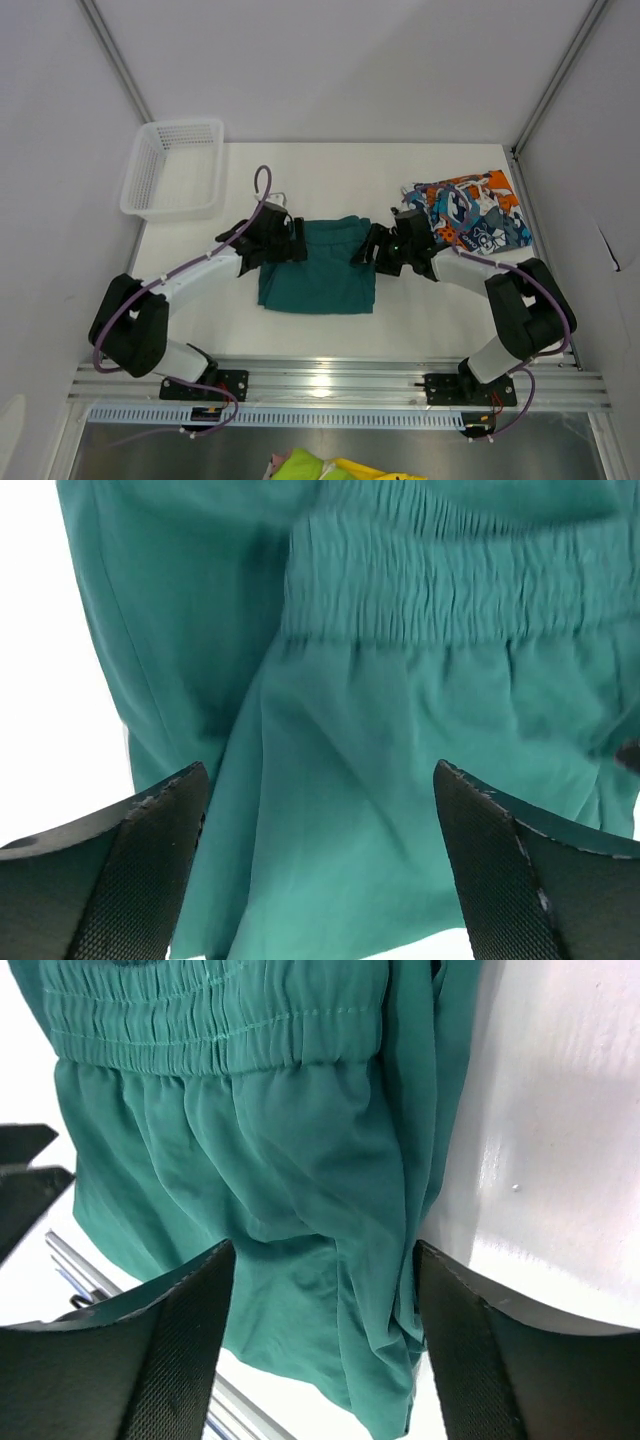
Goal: Fold and stack the shorts
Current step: Fold the shorts
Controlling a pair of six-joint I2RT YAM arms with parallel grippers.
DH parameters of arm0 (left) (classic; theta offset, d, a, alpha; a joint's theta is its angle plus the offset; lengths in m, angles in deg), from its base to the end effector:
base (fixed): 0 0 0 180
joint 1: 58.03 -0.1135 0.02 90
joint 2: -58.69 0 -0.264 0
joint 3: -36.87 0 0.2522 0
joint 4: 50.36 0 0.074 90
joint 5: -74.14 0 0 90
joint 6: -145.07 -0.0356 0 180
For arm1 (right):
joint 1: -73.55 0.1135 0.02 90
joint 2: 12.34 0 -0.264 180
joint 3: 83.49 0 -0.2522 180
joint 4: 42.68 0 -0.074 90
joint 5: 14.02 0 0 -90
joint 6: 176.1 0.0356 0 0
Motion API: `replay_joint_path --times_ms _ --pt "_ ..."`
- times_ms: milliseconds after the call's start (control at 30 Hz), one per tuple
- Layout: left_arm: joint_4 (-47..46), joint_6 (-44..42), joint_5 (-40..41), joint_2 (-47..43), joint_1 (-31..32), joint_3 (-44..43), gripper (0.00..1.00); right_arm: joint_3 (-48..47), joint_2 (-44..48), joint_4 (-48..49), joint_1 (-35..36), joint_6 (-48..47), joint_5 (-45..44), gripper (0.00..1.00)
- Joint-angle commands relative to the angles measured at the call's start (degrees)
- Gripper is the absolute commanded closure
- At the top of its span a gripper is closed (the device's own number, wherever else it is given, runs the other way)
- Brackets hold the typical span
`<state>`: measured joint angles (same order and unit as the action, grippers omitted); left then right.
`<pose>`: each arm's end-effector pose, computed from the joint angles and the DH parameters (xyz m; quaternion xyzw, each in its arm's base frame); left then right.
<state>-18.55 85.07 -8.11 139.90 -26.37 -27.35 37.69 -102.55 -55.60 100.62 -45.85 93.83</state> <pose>0.2518 -0.1496 0.2185 -0.0102 0.9342 -0.1256 0.3339 0.2742 0.1524 0.1708 0.0446 0.9113 0.3316 0.2400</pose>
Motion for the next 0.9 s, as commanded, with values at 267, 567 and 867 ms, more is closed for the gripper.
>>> replay_joint_path --times_ms 267,567,867 --pt "-4.3 -5.1 -2.6 5.8 -7.7 -4.7 0.17 -2.3 -1.3 1.6 -5.4 -3.9 9.4 0.23" --pt "-13.0 -7.0 -18.9 10.4 -11.5 -4.8 0.22 -5.0 -6.5 3.7 -7.1 -4.7 13.4 0.25" --pt "-12.9 -7.6 -25.6 16.3 -11.8 -9.0 0.48 -6.9 -10.3 8.3 -7.6 -3.8 17.3 0.60"
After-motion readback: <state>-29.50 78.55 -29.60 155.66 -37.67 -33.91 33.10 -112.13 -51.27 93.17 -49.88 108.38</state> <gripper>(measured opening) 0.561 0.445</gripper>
